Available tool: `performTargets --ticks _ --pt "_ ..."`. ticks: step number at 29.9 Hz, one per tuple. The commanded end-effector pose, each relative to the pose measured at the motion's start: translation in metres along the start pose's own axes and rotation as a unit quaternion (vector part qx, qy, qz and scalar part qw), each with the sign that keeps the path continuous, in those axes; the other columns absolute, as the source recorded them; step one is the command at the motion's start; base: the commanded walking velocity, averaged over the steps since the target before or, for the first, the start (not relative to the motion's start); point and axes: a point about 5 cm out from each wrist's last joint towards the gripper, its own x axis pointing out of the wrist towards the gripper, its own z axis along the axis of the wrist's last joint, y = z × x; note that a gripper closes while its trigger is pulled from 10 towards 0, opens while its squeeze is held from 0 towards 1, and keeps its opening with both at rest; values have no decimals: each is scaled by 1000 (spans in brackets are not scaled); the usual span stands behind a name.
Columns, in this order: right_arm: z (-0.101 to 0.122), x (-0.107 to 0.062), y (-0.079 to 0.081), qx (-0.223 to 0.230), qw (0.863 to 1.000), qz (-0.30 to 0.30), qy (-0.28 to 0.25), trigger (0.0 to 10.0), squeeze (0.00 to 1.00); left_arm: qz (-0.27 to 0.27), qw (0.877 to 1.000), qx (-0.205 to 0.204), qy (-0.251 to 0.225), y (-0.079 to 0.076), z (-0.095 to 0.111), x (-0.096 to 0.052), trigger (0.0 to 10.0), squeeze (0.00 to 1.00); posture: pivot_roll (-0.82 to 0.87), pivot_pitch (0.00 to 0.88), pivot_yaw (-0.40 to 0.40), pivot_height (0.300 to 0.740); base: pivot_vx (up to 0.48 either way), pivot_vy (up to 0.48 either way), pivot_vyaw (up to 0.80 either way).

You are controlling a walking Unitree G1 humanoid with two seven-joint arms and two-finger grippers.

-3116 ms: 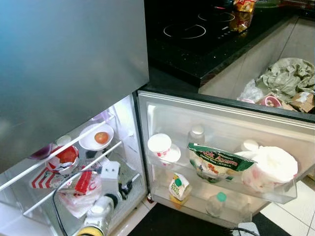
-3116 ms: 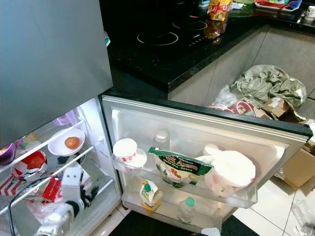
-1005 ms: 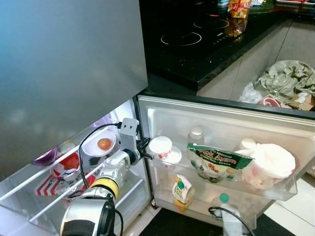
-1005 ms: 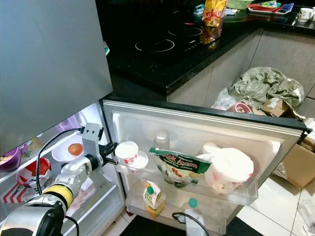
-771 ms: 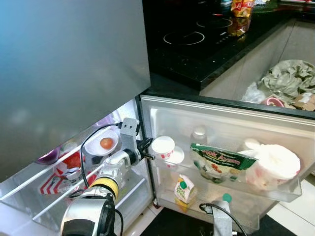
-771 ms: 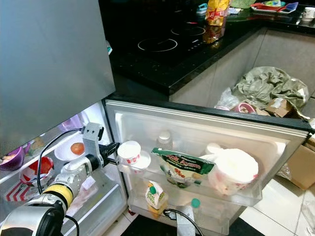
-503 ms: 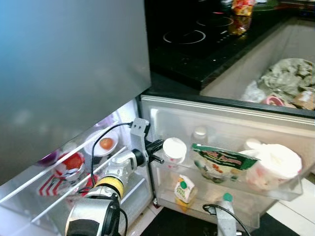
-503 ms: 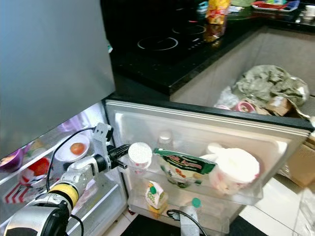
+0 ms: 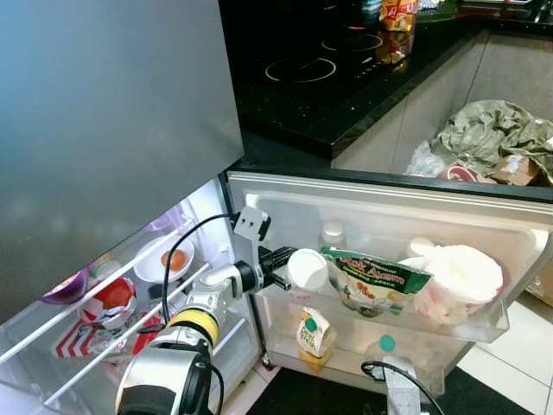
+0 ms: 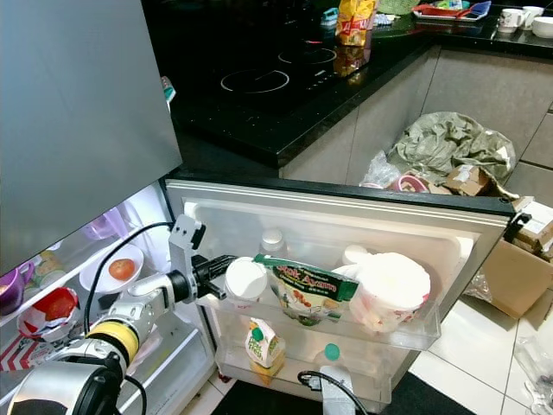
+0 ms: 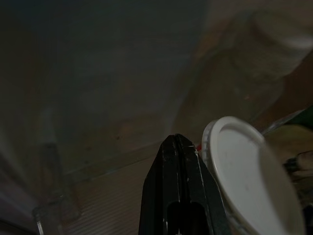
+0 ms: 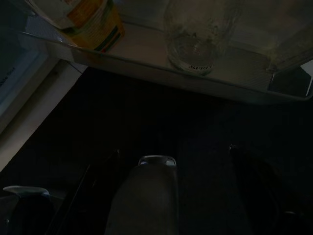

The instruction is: Restocking fridge

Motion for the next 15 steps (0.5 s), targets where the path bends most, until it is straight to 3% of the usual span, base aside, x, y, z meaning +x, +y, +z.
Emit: performTargets --ticks 1,5,6,7,9,11,13,14,15 --pt "-1 0 1 6 1000 2 2 10000 0 22 999 16 21 10 -3 -8 10000 0 -213 71 79 740 0 0 0" --pt "0 0 1 3 1000 3 4 10000 0 60 997 38 40 23 -3 -19 10000 0 -212 76 74 740 0 0 0" --pt "1 0 1 1 1000 4 5 10000 0 102 993 50 30 36 4 -30 10000 0 -208 77 70 740 0 0 0" --pt "1 0 1 1 1000 4 5 10000 0 102 993 50 30 36 4 -30 10000 0 -208 77 70 740 0 0 0" --pt "1 0 1 0 1000 5 4 10000 0 162 986 50 0 51 14 -42 10000 0 -208 77 70 740 0 0 0" --pt "1 0 1 0 1000 6 4 10000 0 183 982 45 -15 58 19 -48 10000 0 -208 77 70 740 0 0 0" --pt "2 0 1 0 1000 7 4 10000 0 186 981 35 -31 62 23 -53 10000 0 -198 78 65 740 0 0 0" --pt "2 0 2 0 1000 9 4 10000 0 148 987 5 -54 62 26 -58 10000 0 -196 77 65 740 0 0 0" --pt "2 0 2 0 1000 9 4 10000 0 148 987 5 -54 62 26 -58 10000 0 -196 77 65 740 0 0 0"
